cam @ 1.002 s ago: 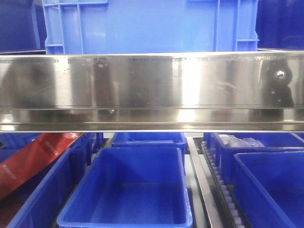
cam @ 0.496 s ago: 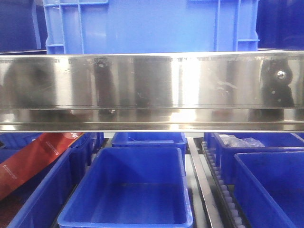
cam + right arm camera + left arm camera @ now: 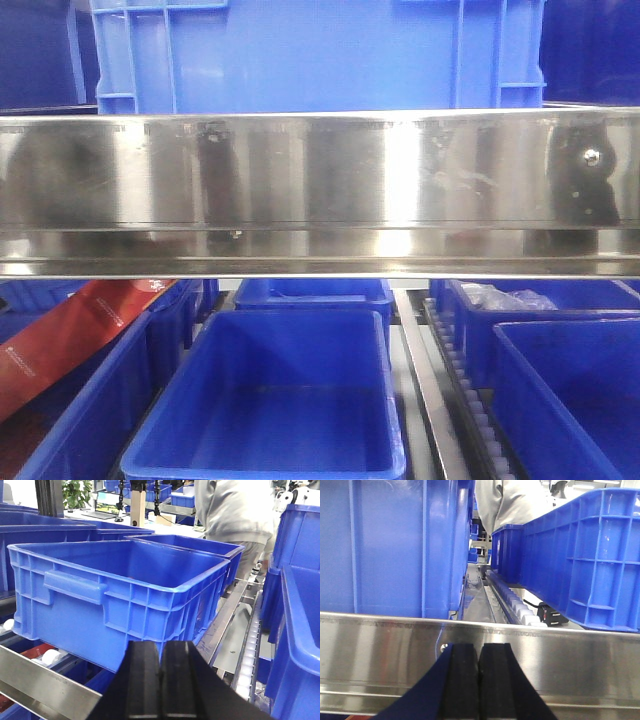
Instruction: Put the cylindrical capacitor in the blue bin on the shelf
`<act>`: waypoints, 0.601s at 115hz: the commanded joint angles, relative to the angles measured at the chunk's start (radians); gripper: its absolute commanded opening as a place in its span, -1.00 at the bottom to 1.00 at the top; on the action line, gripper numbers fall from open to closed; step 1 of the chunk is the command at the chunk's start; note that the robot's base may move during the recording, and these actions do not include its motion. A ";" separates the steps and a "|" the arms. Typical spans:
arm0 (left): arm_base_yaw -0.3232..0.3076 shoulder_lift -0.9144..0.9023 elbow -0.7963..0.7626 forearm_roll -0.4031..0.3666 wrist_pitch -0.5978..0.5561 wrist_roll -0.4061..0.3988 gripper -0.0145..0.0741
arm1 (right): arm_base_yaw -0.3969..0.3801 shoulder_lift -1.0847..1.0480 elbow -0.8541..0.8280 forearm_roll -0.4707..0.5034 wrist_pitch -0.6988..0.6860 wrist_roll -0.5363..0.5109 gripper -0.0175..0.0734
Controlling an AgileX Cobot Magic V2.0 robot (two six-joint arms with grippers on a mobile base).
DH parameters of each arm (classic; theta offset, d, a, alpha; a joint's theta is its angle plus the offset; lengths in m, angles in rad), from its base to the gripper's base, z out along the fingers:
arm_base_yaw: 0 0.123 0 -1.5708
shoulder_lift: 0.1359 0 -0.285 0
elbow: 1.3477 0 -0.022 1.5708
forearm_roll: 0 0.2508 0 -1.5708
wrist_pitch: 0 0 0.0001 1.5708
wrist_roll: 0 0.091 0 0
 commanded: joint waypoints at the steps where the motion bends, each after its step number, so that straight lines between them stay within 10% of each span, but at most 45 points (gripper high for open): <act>1: -0.004 -0.007 -0.001 0.002 -0.024 -0.008 -0.92 | -0.004 -0.006 0.016 0.015 -0.050 -0.004 -0.95; 69: -0.004 -0.007 -0.001 0.002 -0.024 -0.008 -0.92 | -0.418 -0.298 0.493 0.178 -0.294 -0.004 -0.95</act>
